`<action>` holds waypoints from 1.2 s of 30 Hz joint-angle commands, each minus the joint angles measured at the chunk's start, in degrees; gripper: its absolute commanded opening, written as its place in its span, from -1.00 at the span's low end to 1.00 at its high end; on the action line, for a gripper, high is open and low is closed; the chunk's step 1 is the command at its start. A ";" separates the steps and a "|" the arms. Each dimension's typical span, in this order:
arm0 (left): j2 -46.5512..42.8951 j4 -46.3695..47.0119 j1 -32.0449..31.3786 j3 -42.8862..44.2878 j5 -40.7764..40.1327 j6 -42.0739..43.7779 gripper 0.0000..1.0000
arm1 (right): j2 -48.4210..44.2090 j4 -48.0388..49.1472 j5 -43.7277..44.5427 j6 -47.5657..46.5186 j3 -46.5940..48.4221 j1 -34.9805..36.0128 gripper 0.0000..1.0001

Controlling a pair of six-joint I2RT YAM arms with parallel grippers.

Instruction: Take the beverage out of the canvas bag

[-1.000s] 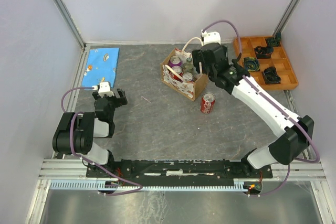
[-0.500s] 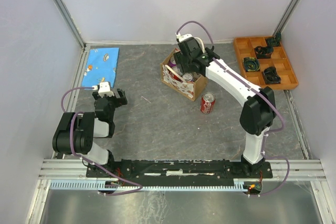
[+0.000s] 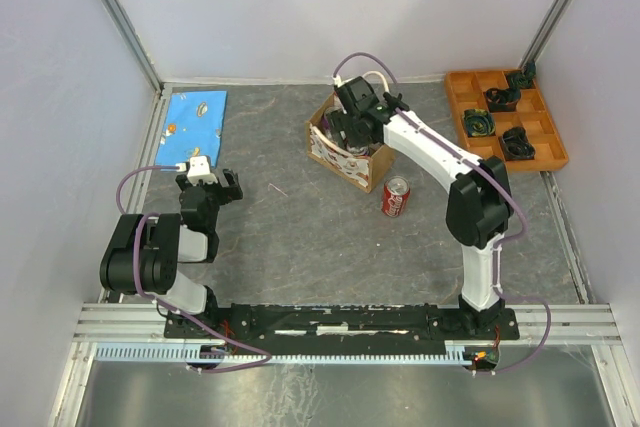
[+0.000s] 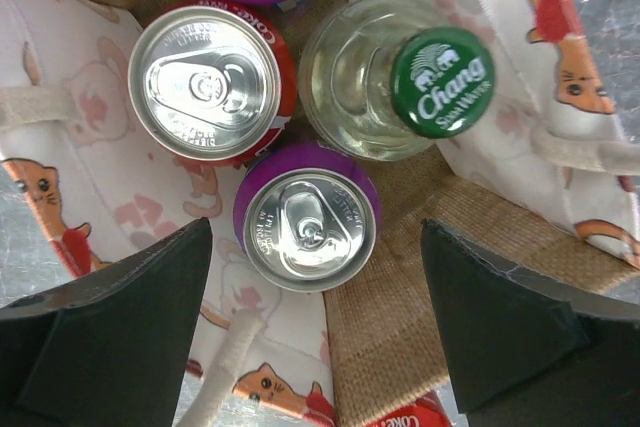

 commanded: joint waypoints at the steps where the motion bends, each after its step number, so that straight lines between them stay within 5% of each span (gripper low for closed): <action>1: -0.65 1.97 -0.29 1.22 -1.30 3.67 0.98 | 2.18 -0.58 -1.28 0.89 1.22 -0.12 0.86; 11: -0.61 2.07 -0.32 1.22 -1.36 3.69 0.99 | 7.04 -0.83 0.64 1.86 2.54 -0.84 0.76; 16: -0.57 2.03 -0.33 1.22 -1.31 3.67 0.99 | 9.12 -0.63 0.38 2.70 2.59 -1.35 0.48; 19: -0.57 2.03 -0.30 1.22 -1.35 3.67 0.99 | 9.57 -0.71 0.16 2.90 2.69 -1.30 0.12; 22: -0.52 2.01 -0.26 1.22 -1.30 3.67 0.99 | 9.52 -1.09 0.74 2.68 2.99 -1.30 -0.87; 23: -0.57 1.99 -0.29 1.22 -1.31 3.71 0.99 | 9.44 -1.36 1.23 2.53 3.24 -1.30 -1.00; 36: -0.61 1.99 -0.30 1.22 -1.33 3.67 0.99 | -4.28 6.06 6.25 -3.35 5.37 -1.36 -1.00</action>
